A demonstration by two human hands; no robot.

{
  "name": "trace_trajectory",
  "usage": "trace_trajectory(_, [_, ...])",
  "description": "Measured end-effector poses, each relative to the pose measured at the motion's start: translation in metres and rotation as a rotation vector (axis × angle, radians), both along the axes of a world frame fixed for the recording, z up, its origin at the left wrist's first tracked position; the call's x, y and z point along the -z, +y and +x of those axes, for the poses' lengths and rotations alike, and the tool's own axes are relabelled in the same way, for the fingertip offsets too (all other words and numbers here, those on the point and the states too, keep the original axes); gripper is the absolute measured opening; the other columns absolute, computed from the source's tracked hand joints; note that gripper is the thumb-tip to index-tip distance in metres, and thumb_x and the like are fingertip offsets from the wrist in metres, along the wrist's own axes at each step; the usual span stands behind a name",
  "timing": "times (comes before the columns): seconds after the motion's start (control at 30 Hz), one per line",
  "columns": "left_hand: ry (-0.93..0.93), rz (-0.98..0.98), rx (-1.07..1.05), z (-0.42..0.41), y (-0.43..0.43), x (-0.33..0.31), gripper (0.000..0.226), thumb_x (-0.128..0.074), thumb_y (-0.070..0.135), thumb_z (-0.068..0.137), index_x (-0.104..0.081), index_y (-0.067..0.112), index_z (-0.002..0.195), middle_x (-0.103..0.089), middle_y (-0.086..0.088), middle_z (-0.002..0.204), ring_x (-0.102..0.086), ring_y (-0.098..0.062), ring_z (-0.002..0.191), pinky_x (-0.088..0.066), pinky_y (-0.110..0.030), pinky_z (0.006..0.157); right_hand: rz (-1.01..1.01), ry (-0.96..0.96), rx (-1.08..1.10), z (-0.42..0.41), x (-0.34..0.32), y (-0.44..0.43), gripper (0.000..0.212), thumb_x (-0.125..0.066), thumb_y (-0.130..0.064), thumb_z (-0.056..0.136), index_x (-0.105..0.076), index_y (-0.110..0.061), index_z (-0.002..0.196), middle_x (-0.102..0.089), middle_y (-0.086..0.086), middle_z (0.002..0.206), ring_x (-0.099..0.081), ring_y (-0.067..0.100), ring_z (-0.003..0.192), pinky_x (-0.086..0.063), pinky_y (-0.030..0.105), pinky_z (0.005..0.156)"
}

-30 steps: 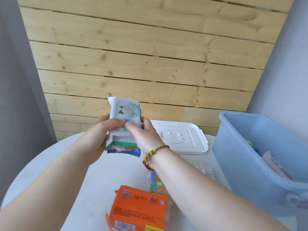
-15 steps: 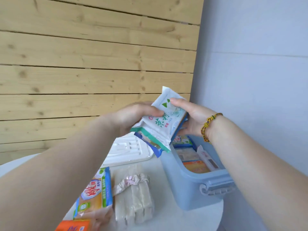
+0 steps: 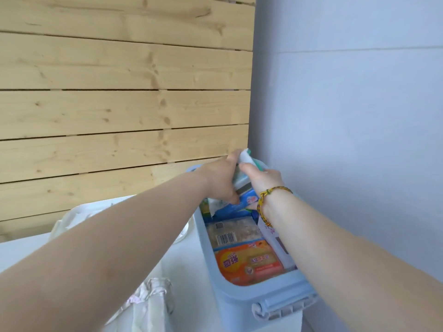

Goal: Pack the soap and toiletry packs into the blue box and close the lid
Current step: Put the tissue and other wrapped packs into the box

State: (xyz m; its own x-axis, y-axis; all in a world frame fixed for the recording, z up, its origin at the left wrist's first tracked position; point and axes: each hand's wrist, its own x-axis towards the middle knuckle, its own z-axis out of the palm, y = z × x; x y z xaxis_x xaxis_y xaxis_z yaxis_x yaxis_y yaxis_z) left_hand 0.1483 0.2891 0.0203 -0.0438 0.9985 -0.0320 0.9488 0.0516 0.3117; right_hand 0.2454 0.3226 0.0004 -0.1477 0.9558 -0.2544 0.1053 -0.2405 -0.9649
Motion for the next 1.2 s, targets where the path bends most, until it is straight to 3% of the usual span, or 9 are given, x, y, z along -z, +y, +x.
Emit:
trace_trajectory(0.17, [-0.009,-0.044,-0.019,-0.014,0.009,0.02,0.102,-0.076,0.024,0.069,-0.009,0.018,0.145,-0.052,-0.007,0.131,-0.052,-0.026,0.115,-0.043,-0.031,0.088,-0.129,-0.087,-0.12,-0.007,0.014,0.007,0.067,-0.056,-0.038,0.084,-0.03,-0.008,0.138,-0.044,0.01,0.118,-0.056,0.033,0.102,-0.055,0.044,0.08])
trace_trajectory(0.33, [0.17,-0.023,-0.034,-0.016,0.016,0.028,0.1,-0.072,0.025,0.07,-0.007,0.022,0.146,-0.046,-0.008,0.135,-0.05,-0.028,0.119,-0.045,-0.038,0.091,-0.238,-0.072,-0.219,-0.007,0.018,0.004,0.06,-0.045,-0.036,0.093,-0.024,-0.013,0.145,-0.029,0.013,0.15,-0.052,0.035,0.119,-0.049,0.039,0.092])
trace_trajectory(0.5, [0.424,0.0,-0.05,-0.015,0.023,0.032,0.093,-0.069,0.03,0.074,-0.01,0.019,0.145,-0.039,-0.01,0.141,-0.041,-0.03,0.127,-0.039,-0.04,0.097,-0.257,-0.206,-0.261,-0.001,0.014,0.006,0.045,-0.043,0.0,0.094,-0.033,0.001,0.138,-0.033,0.024,0.145,-0.051,0.04,0.122,-0.045,0.04,0.098])
trace_trajectory(0.7, [0.402,0.011,-0.103,-0.015,0.027,0.035,0.088,-0.068,0.027,0.075,-0.014,0.016,0.144,-0.04,-0.01,0.139,-0.04,-0.03,0.126,-0.038,-0.039,0.098,-0.19,-0.385,-0.326,0.003,0.012,0.001,0.045,-0.034,0.007,0.095,-0.03,0.002,0.141,-0.038,0.019,0.146,-0.045,0.031,0.131,-0.039,0.042,0.108])
trace_trajectory(0.8, [0.34,0.021,-0.119,-0.014,0.025,0.033,0.087,-0.071,0.028,0.074,-0.018,0.015,0.142,-0.043,-0.011,0.137,-0.042,-0.031,0.125,-0.039,-0.039,0.097,-0.06,-0.689,-0.38,0.0,0.0,-0.01,0.021,-0.038,-0.002,0.095,-0.057,-0.002,0.106,-0.049,0.022,0.134,-0.044,0.033,0.13,-0.038,0.036,0.105])
trace_trajectory(0.9, [0.194,0.068,-0.145,-0.016,0.021,0.03,0.088,-0.072,0.029,0.072,-0.02,0.015,0.142,-0.044,-0.01,0.137,-0.042,-0.03,0.125,-0.04,-0.039,0.097,0.246,-0.885,-0.35,0.007,-0.011,-0.011,0.03,-0.038,-0.004,0.093,-0.04,-0.01,0.064,-0.053,0.014,0.085,-0.051,0.031,0.104,-0.043,0.03,0.079])
trace_trajectory(0.97, [0.009,0.114,-0.159,-0.016,0.017,0.023,0.093,-0.074,0.028,0.07,-0.018,0.016,0.144,-0.043,-0.008,0.14,-0.043,-0.028,0.126,-0.039,-0.037,0.099,0.459,-0.978,-0.283,0.021,-0.019,-0.005,0.02,-0.038,-0.003,0.091,-0.056,-0.002,0.1,-0.059,0.017,0.106,-0.05,0.032,0.112,-0.044,0.031,0.087])
trace_trajectory(1.03, [-0.11,0.149,-0.129,-0.014,0.011,0.013,0.097,-0.076,0.027,0.069,-0.017,0.016,0.145,-0.042,-0.007,0.142,-0.044,-0.026,0.126,-0.037,-0.032,0.101,0.553,-1.11,-0.243,0.039,-0.018,0.003,0.042,-0.038,-0.007,0.092,-0.043,-0.009,0.133,-0.046,0.012,0.14,-0.04,0.03,0.13,-0.034,0.037,0.107])
trace_trajectory(1.2, [-0.078,-0.064,0.026,-0.001,-0.007,0.004,0.084,-0.076,0.027,0.07,-0.03,0.014,0.139,-0.048,-0.003,0.134,-0.048,-0.022,0.119,-0.037,-0.027,0.097,0.371,-0.943,-0.314,0.052,-0.002,0.011,0.044,-0.03,-0.014,0.099,-0.031,-0.011,0.142,-0.05,0.017,0.136,-0.053,0.031,0.116,-0.042,0.032,0.095])
